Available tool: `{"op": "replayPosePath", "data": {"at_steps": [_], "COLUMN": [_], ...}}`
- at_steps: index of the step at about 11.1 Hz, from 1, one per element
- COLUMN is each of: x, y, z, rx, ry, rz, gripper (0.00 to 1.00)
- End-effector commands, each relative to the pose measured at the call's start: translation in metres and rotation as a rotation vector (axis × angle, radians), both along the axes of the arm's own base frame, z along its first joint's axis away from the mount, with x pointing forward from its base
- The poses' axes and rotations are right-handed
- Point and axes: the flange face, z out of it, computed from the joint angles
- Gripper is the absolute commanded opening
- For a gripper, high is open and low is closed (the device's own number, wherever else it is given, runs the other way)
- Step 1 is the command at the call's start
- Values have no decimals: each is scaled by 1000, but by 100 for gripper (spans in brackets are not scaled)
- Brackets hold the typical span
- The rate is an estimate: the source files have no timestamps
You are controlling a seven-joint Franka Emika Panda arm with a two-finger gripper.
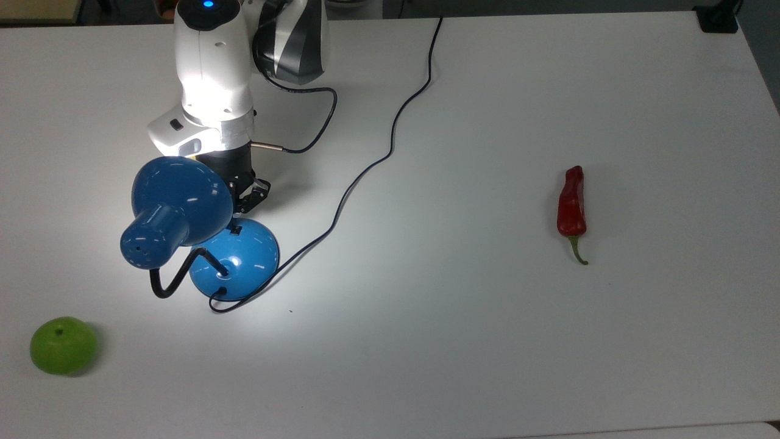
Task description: Turn off lamp
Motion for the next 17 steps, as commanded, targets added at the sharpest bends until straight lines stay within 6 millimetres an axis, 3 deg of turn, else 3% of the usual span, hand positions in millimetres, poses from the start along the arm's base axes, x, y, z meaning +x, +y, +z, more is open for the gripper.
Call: {"op": "replayPosePath", "data": {"at_steps": [1,6,11,13,17], "x": [4,-1,-6,-9,-24], "y": [2,6,6,9,41], "z": [-2,-19,-18,-10,43], "rx": [1,13,19,22,41], "ry": [-20,22,96,126,211], "rz": [14,0,-16,-20,-10], "gripper": [0,0,0,0,0]}}
